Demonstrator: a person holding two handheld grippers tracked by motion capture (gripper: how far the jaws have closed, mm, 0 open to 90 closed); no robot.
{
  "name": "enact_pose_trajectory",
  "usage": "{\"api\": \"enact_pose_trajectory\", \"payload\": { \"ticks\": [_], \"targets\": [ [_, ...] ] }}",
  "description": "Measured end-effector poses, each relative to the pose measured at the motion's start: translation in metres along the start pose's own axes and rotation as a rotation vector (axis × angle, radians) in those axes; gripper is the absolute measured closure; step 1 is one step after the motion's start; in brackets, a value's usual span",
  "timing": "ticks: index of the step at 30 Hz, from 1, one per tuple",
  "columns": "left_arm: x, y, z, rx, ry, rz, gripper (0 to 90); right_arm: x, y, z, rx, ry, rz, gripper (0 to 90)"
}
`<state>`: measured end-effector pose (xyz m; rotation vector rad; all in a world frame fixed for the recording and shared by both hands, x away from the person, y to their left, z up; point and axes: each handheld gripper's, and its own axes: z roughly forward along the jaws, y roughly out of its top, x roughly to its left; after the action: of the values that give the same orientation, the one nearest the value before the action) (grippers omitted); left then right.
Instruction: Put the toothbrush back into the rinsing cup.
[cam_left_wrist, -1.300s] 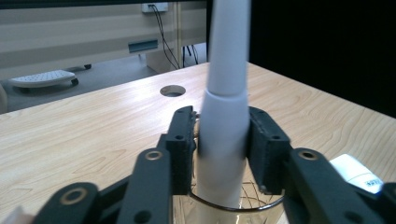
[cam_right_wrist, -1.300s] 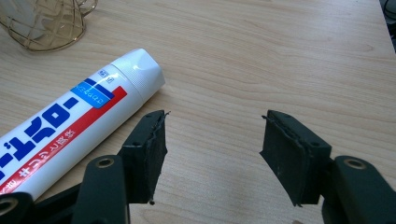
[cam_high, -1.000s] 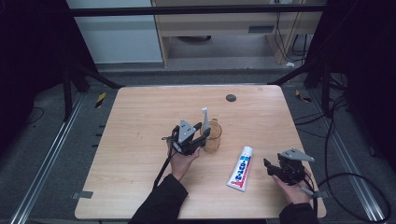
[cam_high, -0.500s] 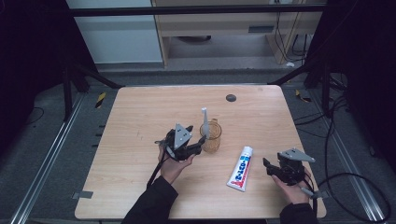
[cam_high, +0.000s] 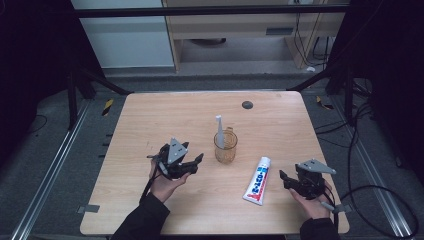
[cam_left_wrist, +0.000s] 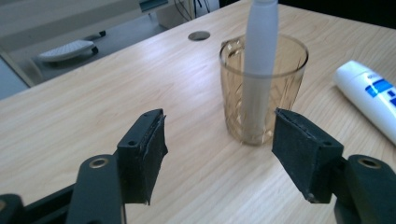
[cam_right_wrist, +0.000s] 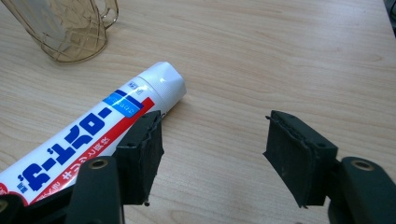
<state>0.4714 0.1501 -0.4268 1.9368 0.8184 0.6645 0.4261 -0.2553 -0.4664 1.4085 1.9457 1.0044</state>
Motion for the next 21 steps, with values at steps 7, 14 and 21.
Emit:
{"api": "enact_pose_trajectory", "payload": {
  "ticks": [7, 14, 21],
  "targets": [
    [0.018, -0.031, -0.023, 0.035, 0.014, -0.051, 35.4, 0.005, 0.001, -0.002, 0.010, 0.013, -0.004, 38.0],
    [0.039, -0.063, -0.048, 0.077, 0.089, -0.116, 39.1, 0.011, 0.001, -0.001, 0.023, 0.032, -0.029, 42.5],
    [0.054, -0.081, -0.063, 0.126, 0.121, -0.178, 40.6, 0.019, -0.003, -0.003, 0.041, 0.067, -0.052, 52.4]
  ]
}}
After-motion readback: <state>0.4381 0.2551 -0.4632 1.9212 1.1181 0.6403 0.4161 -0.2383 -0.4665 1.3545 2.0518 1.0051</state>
